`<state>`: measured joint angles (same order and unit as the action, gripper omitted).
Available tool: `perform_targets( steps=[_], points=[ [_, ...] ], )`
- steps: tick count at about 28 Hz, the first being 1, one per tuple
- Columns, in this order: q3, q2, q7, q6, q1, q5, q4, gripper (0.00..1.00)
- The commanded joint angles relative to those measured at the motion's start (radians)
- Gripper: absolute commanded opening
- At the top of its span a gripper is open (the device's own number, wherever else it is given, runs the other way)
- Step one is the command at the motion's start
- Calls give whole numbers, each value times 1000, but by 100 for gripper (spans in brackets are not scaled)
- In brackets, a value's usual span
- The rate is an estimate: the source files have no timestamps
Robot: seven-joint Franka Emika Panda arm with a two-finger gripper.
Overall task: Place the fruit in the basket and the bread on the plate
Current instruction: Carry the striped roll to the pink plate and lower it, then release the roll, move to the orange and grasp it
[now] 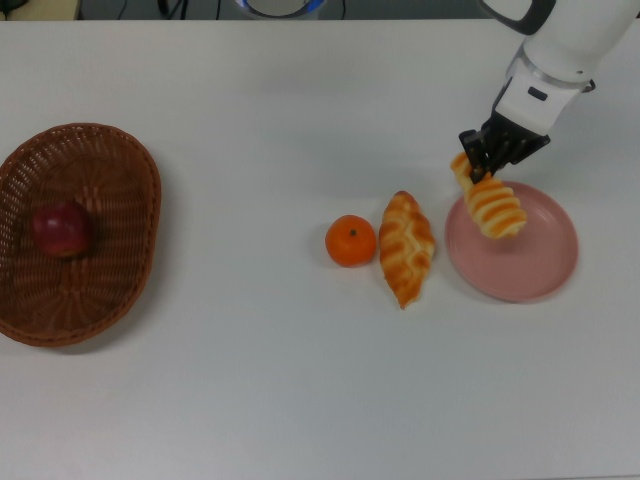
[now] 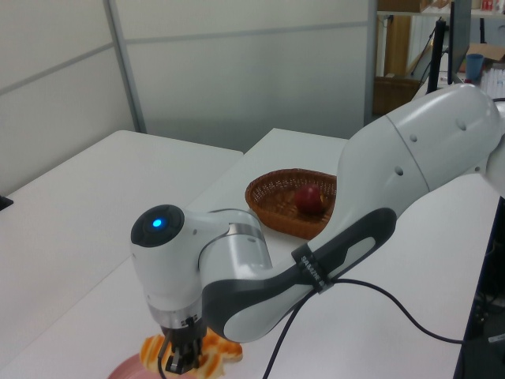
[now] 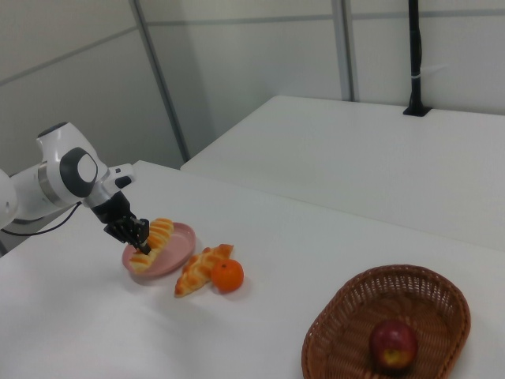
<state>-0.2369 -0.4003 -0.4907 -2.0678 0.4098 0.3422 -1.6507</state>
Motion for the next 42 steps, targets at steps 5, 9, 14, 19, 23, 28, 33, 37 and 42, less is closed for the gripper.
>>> perform_targets(
  steps=[5, 9, 14, 19, 23, 28, 33, 37, 42],
  points=[
    [19, -40, -94, -155, -8, 6, 6, 7],
    [21, -61, -118, -161, -8, 14, 6, 34],
    [42, -61, -120, -160, -9, 12, 5, 50],
    [45, -60, -115, -149, -9, 11, 3, 100],
    [53, -37, -112, -72, -49, -8, 6, 100],
    [53, -3, -36, -54, -129, -51, 9, 100],
    [54, 12, -3, -28, -170, -66, 19, 100],
    [56, 11, -2, -23, -189, -66, 11, 100],
    [56, -2, -3, -15, -204, -60, -4, 100]
  ],
)
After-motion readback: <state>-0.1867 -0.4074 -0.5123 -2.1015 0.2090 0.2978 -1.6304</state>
